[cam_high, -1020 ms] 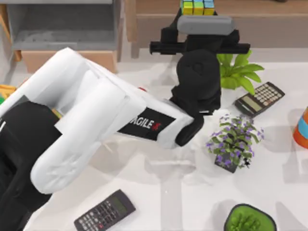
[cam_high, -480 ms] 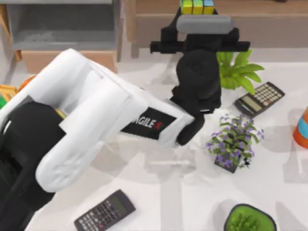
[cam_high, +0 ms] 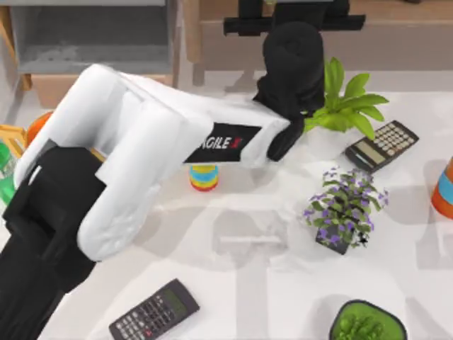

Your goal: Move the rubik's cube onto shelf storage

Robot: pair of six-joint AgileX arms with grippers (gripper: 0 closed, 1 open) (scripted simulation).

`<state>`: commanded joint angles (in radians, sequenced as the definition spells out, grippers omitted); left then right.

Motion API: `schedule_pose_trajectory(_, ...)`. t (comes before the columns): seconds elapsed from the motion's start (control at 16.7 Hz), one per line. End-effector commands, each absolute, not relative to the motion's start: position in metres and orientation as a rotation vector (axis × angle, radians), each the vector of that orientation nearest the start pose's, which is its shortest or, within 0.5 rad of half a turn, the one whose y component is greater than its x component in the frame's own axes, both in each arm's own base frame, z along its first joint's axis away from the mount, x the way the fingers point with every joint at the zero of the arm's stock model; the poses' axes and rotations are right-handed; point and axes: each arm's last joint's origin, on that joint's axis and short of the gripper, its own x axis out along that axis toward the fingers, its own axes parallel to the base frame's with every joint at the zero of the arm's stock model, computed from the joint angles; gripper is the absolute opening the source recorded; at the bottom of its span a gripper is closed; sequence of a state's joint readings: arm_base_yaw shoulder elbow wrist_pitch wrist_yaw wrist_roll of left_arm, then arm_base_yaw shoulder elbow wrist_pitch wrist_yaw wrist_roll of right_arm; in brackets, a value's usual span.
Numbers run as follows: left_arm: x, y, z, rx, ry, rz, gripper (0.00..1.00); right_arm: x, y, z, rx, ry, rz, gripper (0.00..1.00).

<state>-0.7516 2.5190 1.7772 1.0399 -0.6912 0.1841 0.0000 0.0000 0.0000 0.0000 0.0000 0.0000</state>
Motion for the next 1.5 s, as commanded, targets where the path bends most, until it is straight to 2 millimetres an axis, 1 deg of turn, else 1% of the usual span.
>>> schedule_pose_trajectory(0.18,0.442,-0.352,0.158,-0.010,-0.209,-0.013,0.00,0.106,-0.001,0.160,0.000,0.000,0.000,1.00)
schedule_pose_trajectory(0.3,0.452,-0.351,0.156,-0.003,-0.202,-0.016,0.00,0.106,-0.001,0.160,0.000,0.000,0.000,1.00)
schedule_pose_trajectory(0.6,0.454,-0.350,0.156,-0.001,-0.200,-0.016,0.00,0.106,-0.001,0.160,0.000,0.000,0.000,1.00)
schedule_pose_trajectory(1.38,0.454,-0.350,0.156,-0.001,-0.200,-0.016,0.98,0.106,-0.001,0.160,0.000,0.000,0.000,1.00)
schedule_pose_trajectory(1.44,0.454,-0.350,0.156,-0.001,-0.200,-0.016,1.00,0.106,-0.001,0.160,0.000,0.000,0.000,1.00)
schedule_pose_trajectory(1.5,0.454,-0.350,0.156,-0.001,-0.200,-0.016,1.00,0.106,-0.001,0.160,0.000,0.000,0.000,1.00)
